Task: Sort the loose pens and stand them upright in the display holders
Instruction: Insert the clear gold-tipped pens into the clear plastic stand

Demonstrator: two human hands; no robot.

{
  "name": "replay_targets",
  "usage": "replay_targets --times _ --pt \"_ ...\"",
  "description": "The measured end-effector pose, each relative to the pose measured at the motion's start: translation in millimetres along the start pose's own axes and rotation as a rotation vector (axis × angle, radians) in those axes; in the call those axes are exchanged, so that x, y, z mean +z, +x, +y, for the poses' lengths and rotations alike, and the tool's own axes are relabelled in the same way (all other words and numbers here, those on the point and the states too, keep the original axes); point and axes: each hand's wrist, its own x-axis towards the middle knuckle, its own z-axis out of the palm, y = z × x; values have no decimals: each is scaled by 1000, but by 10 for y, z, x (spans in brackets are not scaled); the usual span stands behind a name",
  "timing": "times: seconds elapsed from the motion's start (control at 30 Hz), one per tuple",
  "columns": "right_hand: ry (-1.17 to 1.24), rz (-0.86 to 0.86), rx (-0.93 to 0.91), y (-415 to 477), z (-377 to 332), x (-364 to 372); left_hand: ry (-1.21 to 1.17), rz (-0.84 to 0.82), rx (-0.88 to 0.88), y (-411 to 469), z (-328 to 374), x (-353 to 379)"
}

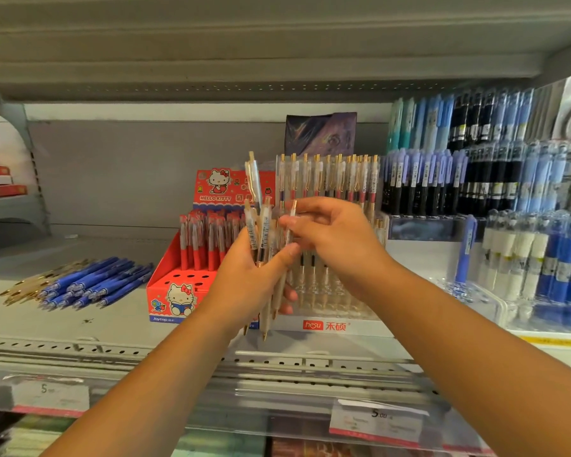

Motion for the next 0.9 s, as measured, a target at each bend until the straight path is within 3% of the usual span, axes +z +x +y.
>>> replay_targets --times 0.23,0.33,0.5,0.67,0.9 --pt "104 176 -58 9 -34 -120 129 290 95 41 -17 -63" --pt "39 248 -113 25 -18 -159 73 280 64 17 10 -54" --pt "-122 295 -201 22 59 -174 173 254 85 4 41 -51" --pt "-221 310 -278 42 102 -118 157 147 70 -15 52 -45" --pt "-322 283 -264 99 192 -70 80 160 29 -36 78 -23"
